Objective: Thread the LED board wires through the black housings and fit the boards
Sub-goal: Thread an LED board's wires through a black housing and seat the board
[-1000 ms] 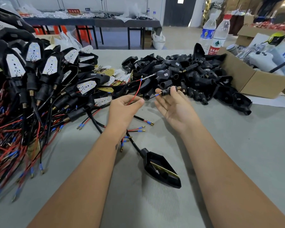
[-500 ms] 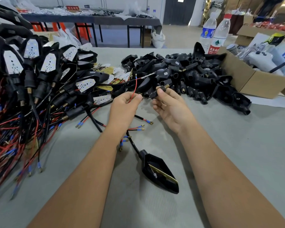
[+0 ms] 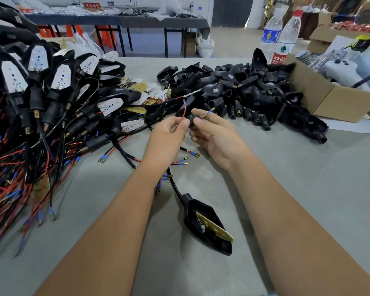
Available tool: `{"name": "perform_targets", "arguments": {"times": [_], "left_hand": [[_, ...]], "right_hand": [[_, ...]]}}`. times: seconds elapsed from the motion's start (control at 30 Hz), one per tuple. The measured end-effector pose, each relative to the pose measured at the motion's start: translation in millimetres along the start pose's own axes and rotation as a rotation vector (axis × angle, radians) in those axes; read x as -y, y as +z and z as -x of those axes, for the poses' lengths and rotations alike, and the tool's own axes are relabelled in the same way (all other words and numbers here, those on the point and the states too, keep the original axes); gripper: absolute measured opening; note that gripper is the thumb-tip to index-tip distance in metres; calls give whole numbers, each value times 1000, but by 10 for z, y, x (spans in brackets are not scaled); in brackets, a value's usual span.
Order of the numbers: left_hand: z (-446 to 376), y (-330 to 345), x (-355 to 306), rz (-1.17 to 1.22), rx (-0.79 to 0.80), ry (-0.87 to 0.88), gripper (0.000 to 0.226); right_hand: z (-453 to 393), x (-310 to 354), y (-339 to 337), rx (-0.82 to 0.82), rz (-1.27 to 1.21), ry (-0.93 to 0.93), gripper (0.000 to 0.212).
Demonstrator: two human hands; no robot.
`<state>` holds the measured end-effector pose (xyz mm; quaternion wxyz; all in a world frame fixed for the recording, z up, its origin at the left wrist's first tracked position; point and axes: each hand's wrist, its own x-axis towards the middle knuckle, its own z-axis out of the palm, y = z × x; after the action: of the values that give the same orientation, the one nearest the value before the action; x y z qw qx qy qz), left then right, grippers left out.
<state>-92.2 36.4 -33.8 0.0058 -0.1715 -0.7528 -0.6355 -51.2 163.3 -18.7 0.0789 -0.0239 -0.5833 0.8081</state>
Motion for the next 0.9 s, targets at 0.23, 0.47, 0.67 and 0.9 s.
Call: {"name": "perform_targets", "arguments": {"times": [0.23,0.47,0.67,0.9], "left_hand": [[34,-20,-16,-75,-42,-45,32],[20,-19,-18,-61,-85,-79,45],[18,-27,-22,86,-59,-118,39],[15,-59,-126,442,-178,-108,22]], "right_hand": [[-17,-5,-34,-180,-70,-54,18],[-1,2,32,-126,-61,-132,16],[5,-50,71,-140,95,-244,16],[-36,-72,-1,-243,90,-193,15]]}}
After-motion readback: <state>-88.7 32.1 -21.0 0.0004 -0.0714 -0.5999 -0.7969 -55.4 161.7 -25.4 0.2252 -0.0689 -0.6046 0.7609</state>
